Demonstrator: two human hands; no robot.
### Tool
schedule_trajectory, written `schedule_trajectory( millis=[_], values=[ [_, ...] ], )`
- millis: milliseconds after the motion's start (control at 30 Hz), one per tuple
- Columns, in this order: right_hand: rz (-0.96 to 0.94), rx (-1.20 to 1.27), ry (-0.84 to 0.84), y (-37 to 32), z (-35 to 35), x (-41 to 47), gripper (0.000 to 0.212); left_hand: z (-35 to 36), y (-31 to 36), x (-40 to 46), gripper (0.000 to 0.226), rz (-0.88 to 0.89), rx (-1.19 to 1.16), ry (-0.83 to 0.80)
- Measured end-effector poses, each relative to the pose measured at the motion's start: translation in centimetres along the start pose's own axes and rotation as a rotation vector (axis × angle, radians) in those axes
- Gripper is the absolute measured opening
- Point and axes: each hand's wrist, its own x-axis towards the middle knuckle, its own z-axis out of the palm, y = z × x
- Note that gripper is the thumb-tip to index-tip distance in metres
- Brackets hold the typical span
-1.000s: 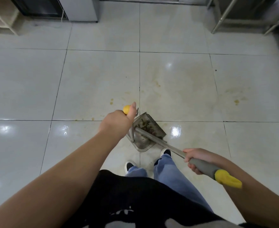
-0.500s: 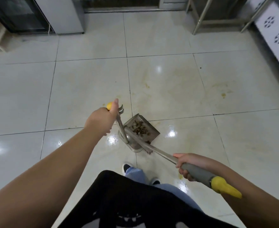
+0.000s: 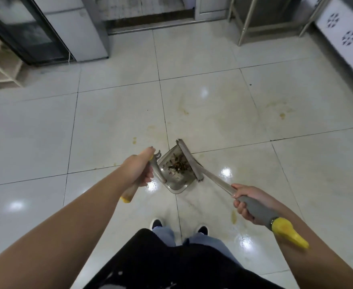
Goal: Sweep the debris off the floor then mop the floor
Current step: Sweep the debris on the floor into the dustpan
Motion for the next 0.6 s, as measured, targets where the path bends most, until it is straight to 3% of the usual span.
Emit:
schedule_trajectory(
  millis=[233, 600],
  values=[
    [-0.118, 0.149, 0.070, 3.1, 1.0, -3.3, 0.053, -1.1, 0.1, -0.1, 0.051, 0.165, 0.146, 0.074],
    [-0.265, 0.499, 0.180, 12.9, 4.4, -7.5, 0.059, -3.8, 1.5, -1.1, 0.048, 0.298, 0.218, -0.201]
  ],
)
